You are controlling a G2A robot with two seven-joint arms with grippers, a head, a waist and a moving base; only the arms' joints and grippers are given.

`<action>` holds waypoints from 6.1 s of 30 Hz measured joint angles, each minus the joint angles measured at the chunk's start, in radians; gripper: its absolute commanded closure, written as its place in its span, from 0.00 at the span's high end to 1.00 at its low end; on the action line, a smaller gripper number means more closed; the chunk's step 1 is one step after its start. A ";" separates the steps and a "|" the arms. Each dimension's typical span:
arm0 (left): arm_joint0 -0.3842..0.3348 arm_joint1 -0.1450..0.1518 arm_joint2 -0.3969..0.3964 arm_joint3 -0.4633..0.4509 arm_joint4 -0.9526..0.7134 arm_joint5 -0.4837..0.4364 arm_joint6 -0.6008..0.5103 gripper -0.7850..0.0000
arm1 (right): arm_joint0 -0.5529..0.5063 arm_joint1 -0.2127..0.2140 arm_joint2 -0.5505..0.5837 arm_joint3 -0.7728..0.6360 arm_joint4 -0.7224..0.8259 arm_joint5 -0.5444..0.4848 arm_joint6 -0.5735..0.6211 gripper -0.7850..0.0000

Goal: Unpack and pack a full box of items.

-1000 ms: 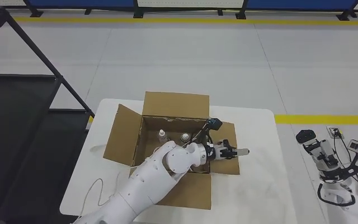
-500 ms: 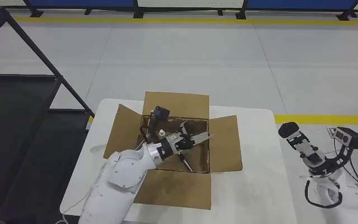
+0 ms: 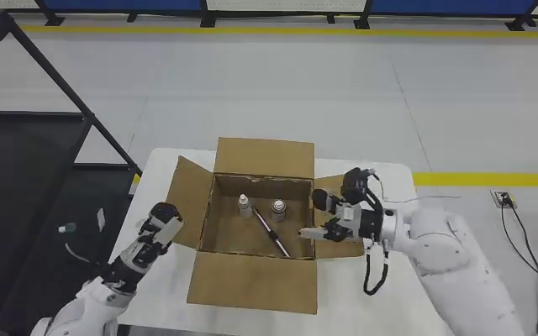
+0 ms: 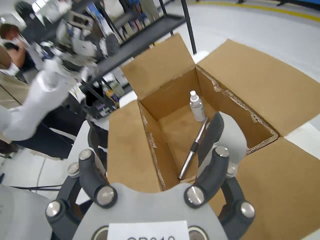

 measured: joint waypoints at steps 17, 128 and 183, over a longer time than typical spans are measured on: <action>0.235 0.007 -0.116 0.090 -0.227 -0.389 -0.011 1.00 | 0.360 -0.176 -0.489 0.415 -0.318 0.333 -0.082 1.00; 0.228 0.009 -0.122 0.087 -0.205 -0.380 -0.003 1.00 | -0.179 -0.036 0.404 0.113 -0.513 0.408 -0.144 1.00; 0.352 0.005 -0.249 0.185 -0.364 -0.469 0.108 1.00 | 0.415 -0.387 -0.597 0.681 -0.346 0.464 -0.247 1.00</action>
